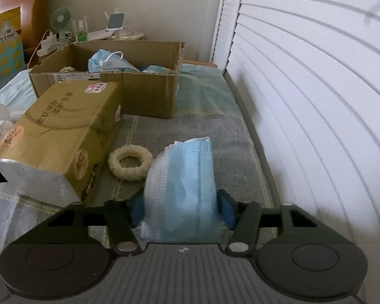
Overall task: Organize soft objects
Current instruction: 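Grasp the orange piece with the left tool while the right tool grasps the folded blue mask, then carry the folded blue mask with the right tool into the cardboard box and release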
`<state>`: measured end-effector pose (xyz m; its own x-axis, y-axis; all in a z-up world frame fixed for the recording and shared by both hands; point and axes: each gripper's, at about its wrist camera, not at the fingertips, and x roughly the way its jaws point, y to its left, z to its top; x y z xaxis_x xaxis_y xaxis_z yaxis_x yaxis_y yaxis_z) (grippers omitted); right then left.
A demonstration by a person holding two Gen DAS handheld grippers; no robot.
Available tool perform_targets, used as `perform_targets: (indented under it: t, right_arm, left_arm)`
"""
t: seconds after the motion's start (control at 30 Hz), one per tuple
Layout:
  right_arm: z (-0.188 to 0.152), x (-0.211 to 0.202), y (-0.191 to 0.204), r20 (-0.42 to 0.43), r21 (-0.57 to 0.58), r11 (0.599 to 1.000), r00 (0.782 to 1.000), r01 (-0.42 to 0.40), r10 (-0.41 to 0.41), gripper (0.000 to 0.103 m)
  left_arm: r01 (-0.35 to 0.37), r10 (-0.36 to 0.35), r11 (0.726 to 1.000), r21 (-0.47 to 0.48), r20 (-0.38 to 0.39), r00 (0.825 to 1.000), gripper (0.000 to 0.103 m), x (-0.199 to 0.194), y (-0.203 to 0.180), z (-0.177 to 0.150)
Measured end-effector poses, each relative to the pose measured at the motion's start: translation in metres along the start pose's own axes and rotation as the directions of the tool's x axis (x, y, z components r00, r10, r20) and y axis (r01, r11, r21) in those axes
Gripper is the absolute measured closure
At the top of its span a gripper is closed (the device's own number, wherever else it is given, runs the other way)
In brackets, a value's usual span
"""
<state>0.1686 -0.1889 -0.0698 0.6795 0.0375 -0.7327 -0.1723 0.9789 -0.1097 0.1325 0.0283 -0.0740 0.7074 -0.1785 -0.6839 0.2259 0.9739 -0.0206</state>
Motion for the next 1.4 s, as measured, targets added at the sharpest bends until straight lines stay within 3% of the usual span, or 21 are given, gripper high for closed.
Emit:
perform_targets:
  t: [0.37,0.73,1.1,1.4]
  right_arm:
    - [0.001,-0.026,-0.003,0.016,0.013,1.0,1.0,-0.021,0.02,0.059]
    - [0.017,-0.066,-0.002,0.084,0.008,0.999,0.995,-0.05,0.049,0.06]
    - [0.072,-0.068,0.012,0.168,-0.049,0.997,0.983,-0.067,0.075,0.06]
    - [0.125,-0.031,0.026,0.185,-0.082,0.991,0.976,-0.104,0.118,0.06]
  left_arm:
    - [0.045,-0.044,0.997,0.07,-0.024,0.999,0.08,-0.014,0.001,0.003]
    - [0.093,-0.09,0.99,0.11,-0.028,0.996,0.08,-0.047,0.006,0.003]
    - [0.107,-0.109,0.984,0.14,0.003,0.994,0.08,-0.066,0.011,0.007]
    - [0.112,-0.111,0.986,0.123,-0.015,0.994,0.08,-0.061,0.02,0.013]
